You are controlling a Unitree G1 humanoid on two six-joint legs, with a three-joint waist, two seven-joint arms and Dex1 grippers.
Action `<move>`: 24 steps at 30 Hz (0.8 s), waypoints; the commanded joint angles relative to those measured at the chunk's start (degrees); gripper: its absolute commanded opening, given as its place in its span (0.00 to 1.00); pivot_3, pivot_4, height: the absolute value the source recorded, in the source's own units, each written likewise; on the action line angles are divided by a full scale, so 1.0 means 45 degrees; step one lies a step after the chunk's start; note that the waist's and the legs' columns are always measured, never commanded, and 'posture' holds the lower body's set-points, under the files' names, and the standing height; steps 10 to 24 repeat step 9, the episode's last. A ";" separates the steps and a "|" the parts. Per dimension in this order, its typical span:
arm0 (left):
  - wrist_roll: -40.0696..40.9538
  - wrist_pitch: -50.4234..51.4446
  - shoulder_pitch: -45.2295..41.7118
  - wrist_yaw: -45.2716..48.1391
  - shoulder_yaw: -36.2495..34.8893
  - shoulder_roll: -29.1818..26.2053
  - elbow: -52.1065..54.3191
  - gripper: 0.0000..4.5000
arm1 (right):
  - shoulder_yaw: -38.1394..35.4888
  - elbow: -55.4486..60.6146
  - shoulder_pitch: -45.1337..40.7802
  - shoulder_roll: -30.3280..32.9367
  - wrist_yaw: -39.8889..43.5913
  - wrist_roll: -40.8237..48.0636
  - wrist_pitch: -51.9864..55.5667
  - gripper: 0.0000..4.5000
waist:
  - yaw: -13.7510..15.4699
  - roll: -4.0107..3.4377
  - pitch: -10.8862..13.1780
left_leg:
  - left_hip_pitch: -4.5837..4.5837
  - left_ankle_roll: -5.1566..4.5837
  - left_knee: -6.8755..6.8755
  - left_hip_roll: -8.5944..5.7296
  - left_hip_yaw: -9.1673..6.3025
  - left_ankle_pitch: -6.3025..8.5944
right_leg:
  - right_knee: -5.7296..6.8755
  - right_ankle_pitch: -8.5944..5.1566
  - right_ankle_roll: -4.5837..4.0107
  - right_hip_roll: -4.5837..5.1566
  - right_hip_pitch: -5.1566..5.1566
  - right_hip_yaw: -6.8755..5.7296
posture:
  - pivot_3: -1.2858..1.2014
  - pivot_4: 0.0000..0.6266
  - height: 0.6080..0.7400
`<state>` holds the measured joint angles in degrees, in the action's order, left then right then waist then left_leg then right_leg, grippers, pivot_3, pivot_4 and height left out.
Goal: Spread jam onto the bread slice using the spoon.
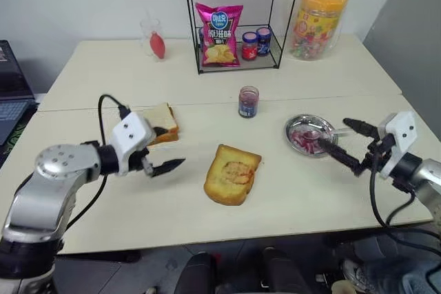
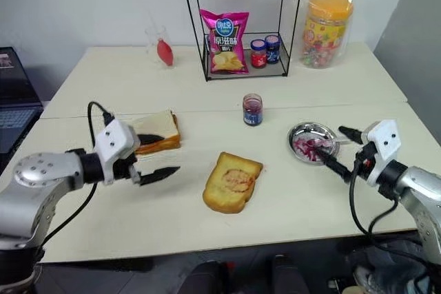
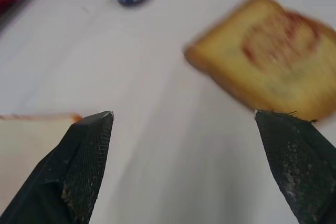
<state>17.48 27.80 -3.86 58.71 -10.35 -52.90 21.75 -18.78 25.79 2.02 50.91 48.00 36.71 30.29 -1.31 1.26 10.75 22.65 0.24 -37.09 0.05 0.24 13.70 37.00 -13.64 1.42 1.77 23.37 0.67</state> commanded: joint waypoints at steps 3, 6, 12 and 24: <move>0.0272 -0.0863 0.0352 0.0448 -0.1161 -0.0663 0.0299 1.00 | -0.1507 0.0495 0.0762 0.1674 0.2300 0.0618 0.0328 0.99 | 0.0170 0.0014 -0.0002 | -0.0014 -0.0005 -0.0016 0.0014 -0.0006 -0.0007 | -0.0005 0.0006 -0.0021 -0.0002 -0.0019 -0.0020 | 0.52 0.24 1.00; 0.0415 -0.0885 0.0161 0.0489 -0.1070 -0.0669 0.0321 1.00 | -0.1635 0.0091 0.0712 0.1913 0.2661 0.0398 0.0095 0.99 | 0.0257 0.0018 -0.0005 | -0.0012 -0.0004 -0.0013 0.0015 0.0003 -0.0007 | -0.0016 0.0004 -0.0024 -0.0002 -0.0018 -0.0020 | 0.52 0.24 1.00; 0.0792 -0.0670 -0.0039 0.0622 -0.0942 -0.0562 0.0443 1.00 | -0.1573 -0.0101 0.0545 0.1911 0.2738 0.0267 0.0072 0.99 | 0.0268 0.0019 -0.0004 | 0.0006 -0.0002 0.0002 0.0015 0.0010 -0.0005 | -0.0021 0.0003 -0.0022 -0.0002 -0.0003 -0.0018 | 0.52 0.24 1.00; 0.0792 -0.0670 -0.0039 0.0622 -0.0942 -0.0562 0.0443 1.00 | -0.1573 -0.0101 0.0545 0.1911 0.2738 0.0267 0.0072 0.99 | 0.0268 0.0019 -0.0004 | 0.0006 -0.0002 0.0002 0.0015 0.0010 -0.0005 | -0.0021 0.0003 -0.0022 -0.0002 -0.0003 -0.0018 | 0.52 0.24 1.00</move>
